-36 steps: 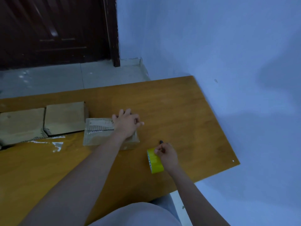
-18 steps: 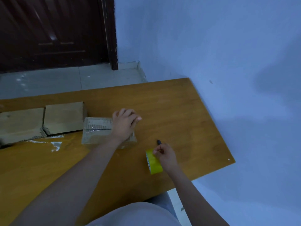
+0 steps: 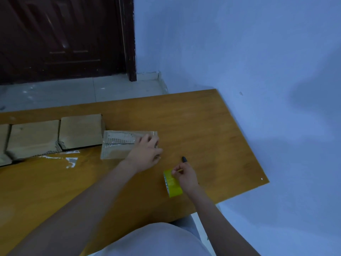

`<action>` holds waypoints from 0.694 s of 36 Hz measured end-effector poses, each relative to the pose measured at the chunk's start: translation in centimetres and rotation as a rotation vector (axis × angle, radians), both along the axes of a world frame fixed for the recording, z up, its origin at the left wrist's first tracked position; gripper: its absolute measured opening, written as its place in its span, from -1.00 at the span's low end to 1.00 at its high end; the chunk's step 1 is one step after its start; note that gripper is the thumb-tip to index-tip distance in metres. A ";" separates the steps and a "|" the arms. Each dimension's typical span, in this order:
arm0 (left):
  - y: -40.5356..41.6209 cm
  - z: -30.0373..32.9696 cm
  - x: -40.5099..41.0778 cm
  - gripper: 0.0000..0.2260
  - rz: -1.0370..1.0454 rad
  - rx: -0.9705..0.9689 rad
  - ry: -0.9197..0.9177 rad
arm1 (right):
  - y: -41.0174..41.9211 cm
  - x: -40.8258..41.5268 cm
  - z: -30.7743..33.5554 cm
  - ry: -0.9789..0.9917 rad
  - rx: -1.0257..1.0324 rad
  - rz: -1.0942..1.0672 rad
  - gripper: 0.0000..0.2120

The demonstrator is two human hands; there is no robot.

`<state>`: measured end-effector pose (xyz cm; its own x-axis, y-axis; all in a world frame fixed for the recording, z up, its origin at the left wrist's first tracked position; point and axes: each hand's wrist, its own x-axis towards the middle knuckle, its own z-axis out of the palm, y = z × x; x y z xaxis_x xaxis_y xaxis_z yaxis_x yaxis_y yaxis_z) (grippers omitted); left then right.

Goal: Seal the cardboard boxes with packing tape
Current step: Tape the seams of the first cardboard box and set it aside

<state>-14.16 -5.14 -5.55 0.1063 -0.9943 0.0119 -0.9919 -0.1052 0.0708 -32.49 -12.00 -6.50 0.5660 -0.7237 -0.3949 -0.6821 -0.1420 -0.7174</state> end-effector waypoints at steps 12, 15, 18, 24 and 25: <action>-0.9 -1.1 -3.0 -0.68 0.323 -0.142 0.003 | 0.3 0.2 0.7 0.000 -0.002 -0.015 -0.72; -1.1 -1.3 -3.4 -0.70 0.409 -0.150 0.092 | 0.4 0.5 0.7 0.013 -0.017 -0.005 -0.75; -1.1 -0.9 -3.5 -0.78 0.456 -0.143 0.214 | 0.4 1.0 0.7 0.025 -0.031 0.018 -0.87; -1.2 1.0 -0.8 -0.80 0.483 -0.335 0.538 | -0.6 2.5 1.5 0.024 -0.077 0.075 -0.87; -0.6 1.4 -0.1 -0.82 0.487 -0.396 0.526 | -0.9 2.7 1.7 0.036 -0.082 0.104 -0.89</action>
<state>-14.25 -5.79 -4.13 0.6145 -0.7679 0.1806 -0.6681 -0.3850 0.6367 -29.74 -12.91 -4.82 0.6260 -0.6925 -0.3586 -0.6859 -0.2700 -0.6758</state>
